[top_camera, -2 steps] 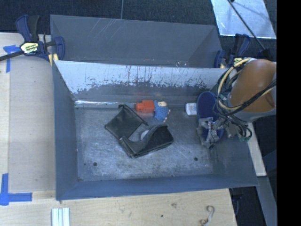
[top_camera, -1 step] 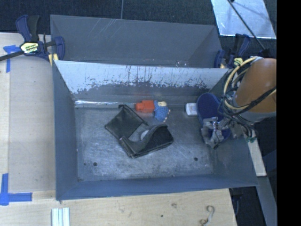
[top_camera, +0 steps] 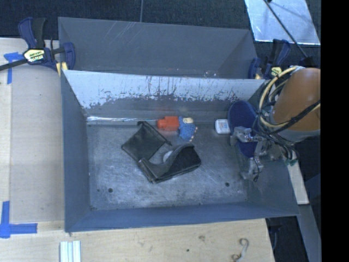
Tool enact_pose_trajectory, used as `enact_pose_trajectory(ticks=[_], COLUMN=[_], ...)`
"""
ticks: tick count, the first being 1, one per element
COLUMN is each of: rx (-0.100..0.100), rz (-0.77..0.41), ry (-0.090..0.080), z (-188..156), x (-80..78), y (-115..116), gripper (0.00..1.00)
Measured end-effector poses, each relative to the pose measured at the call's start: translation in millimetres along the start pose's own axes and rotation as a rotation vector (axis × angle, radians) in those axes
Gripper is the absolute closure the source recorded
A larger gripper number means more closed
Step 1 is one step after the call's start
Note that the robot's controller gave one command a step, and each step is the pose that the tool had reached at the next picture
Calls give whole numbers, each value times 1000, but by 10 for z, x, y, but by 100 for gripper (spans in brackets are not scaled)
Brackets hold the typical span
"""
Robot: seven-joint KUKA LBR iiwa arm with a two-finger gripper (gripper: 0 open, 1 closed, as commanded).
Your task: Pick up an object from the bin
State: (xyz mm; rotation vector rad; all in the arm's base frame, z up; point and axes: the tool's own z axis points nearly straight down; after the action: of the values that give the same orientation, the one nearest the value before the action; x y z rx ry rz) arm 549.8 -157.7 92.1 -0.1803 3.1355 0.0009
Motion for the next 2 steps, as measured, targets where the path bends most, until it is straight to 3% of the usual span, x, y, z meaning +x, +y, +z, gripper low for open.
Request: enact_pose_trajectory(ticks=[1, 2], rx=[-4, 0], rz=[-68, -8], ry=[-1, 5], z=[228, 227], x=[-353, -301], y=[1175, 1839], gripper=[0, 0])
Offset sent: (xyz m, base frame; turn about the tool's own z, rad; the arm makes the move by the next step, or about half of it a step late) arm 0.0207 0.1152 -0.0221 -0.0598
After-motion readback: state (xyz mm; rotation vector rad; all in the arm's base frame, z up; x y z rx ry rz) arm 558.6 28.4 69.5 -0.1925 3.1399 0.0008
